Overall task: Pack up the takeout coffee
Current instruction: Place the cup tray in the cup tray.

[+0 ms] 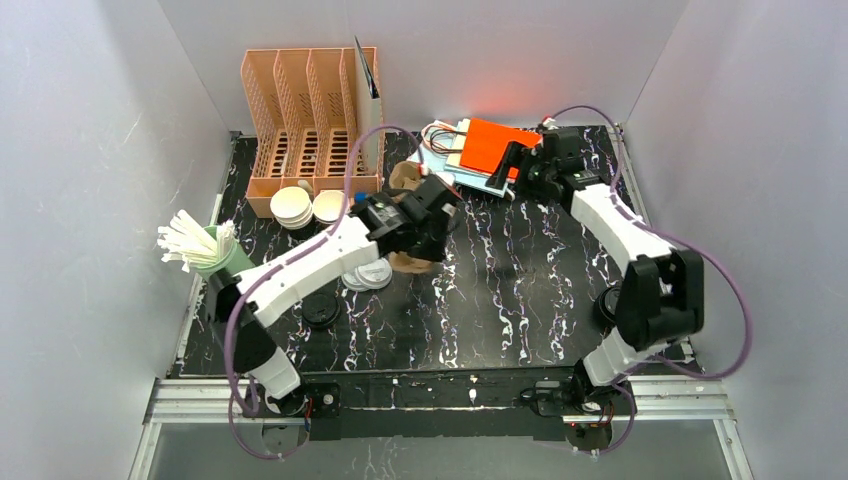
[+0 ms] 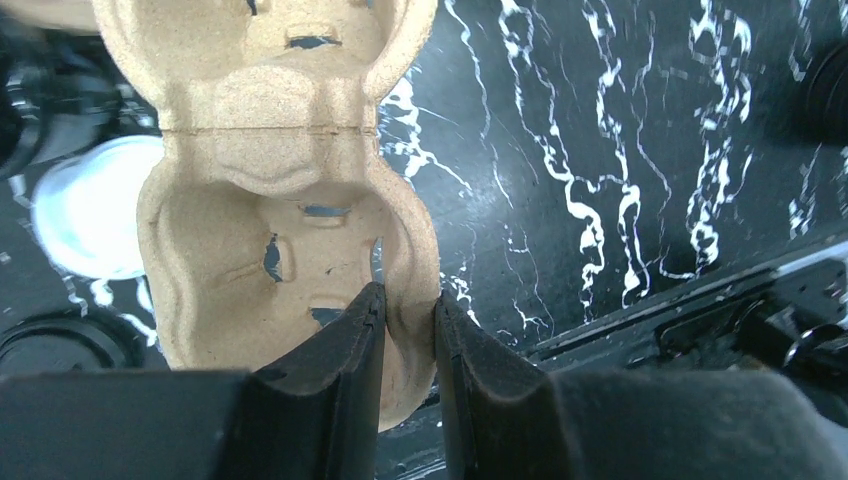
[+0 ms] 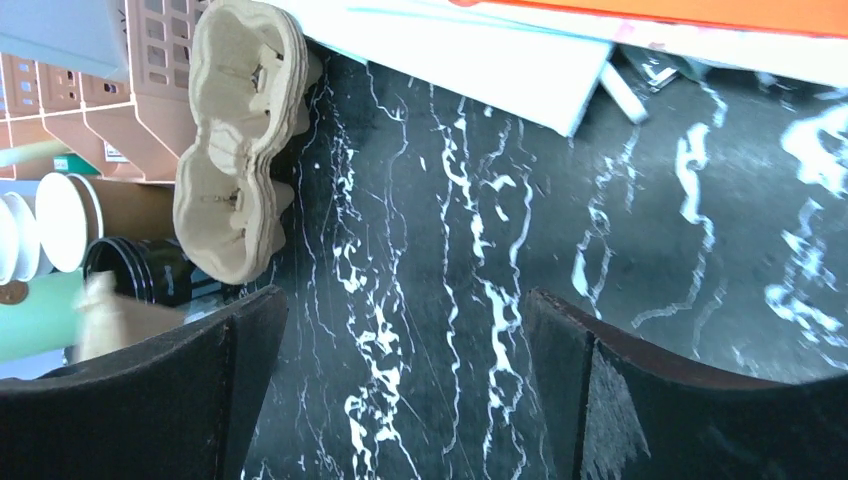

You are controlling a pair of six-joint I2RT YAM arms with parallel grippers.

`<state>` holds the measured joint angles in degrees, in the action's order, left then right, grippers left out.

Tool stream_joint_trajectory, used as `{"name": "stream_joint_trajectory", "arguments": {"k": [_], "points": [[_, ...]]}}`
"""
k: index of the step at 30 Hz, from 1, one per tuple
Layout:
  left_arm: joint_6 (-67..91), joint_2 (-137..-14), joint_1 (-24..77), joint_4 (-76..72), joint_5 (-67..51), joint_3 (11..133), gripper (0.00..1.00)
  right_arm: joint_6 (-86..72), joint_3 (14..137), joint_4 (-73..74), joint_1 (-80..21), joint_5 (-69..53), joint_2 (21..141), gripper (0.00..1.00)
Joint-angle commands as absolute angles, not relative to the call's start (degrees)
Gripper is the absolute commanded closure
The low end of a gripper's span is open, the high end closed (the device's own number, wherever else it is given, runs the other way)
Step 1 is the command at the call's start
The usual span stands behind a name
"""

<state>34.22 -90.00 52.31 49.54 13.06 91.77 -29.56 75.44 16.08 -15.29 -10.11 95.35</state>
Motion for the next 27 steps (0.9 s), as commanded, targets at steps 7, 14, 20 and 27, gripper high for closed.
{"name": "stream_joint_trajectory", "arguments": {"k": [7,14,20,27], "points": [[30.6,-101.9,59.5,37.0,15.0,89.1,0.89,-32.0,67.8,28.4,-12.8,8.5,79.7,0.06],[26.8,-109.1,59.5,33.6,18.8,92.6,0.89,-32.7,66.4,32.9,-12.2,10.6,74.3,0.07],[26.6,-118.3,58.7,39.8,26.7,104.2,0.89,-32.8,67.2,35.1,-12.1,9.9,71.9,0.07],[25.1,-121.4,58.5,39.9,23.1,107.2,0.88,-30.8,67.7,34.3,-12.1,8.5,70.8,0.07]]}}
